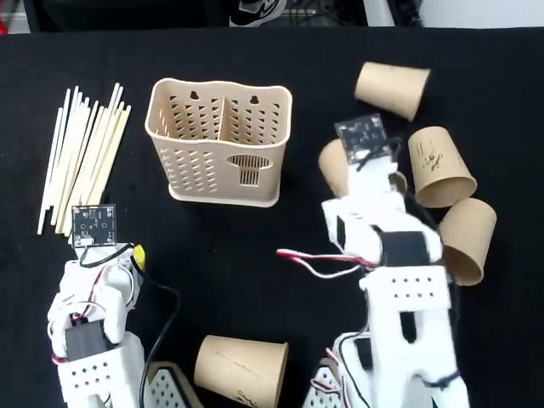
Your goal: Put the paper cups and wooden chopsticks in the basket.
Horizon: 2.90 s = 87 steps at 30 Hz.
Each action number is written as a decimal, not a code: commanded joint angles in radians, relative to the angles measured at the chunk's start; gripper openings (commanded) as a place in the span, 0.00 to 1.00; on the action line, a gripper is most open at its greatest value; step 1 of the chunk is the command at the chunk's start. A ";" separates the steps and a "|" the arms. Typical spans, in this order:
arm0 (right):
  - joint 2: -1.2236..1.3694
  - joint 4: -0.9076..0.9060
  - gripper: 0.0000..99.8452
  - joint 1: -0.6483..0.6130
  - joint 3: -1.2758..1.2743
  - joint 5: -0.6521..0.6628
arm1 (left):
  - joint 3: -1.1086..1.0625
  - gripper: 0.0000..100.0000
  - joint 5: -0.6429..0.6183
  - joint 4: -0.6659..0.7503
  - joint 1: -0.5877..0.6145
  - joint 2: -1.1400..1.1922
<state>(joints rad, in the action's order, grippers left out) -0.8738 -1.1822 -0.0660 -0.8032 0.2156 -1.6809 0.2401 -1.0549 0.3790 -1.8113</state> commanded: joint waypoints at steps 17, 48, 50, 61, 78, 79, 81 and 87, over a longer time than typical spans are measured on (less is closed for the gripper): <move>0.515 -0.575 0.01 -0.281 1.248 0.247 | -0.019 0.24 0.006 0.020 -0.008 -0.009; 0.725 -0.585 0.05 -0.324 1.228 0.387 | -0.018 0.24 0.006 0.021 -0.010 -0.009; 0.725 -0.585 0.10 -0.315 1.227 0.391 | -0.018 0.24 0.006 0.021 -0.010 -0.009; 0.725 -0.555 0.21 -0.451 1.299 0.387 | -0.018 0.24 0.008 0.015 -0.045 -0.009; 0.832 -0.443 0.21 -0.543 1.403 0.387 | -0.018 0.24 0.008 0.015 -0.045 -0.008; 0.832 -0.474 0.21 -0.506 1.443 0.387 | -0.018 0.24 0.008 0.015 -0.045 -0.008; 0.832 -0.552 0.21 -0.425 1.526 0.390 | -0.018 0.24 0.008 0.015 -0.045 -0.008; 0.708 -0.585 0.21 -0.140 1.527 0.463 | -0.018 0.24 0.008 0.017 -0.045 -0.008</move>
<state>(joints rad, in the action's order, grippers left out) -0.0729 -1.7331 -0.3330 0.7250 0.6130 -1.6809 0.2401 -1.0487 0.3452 -1.8113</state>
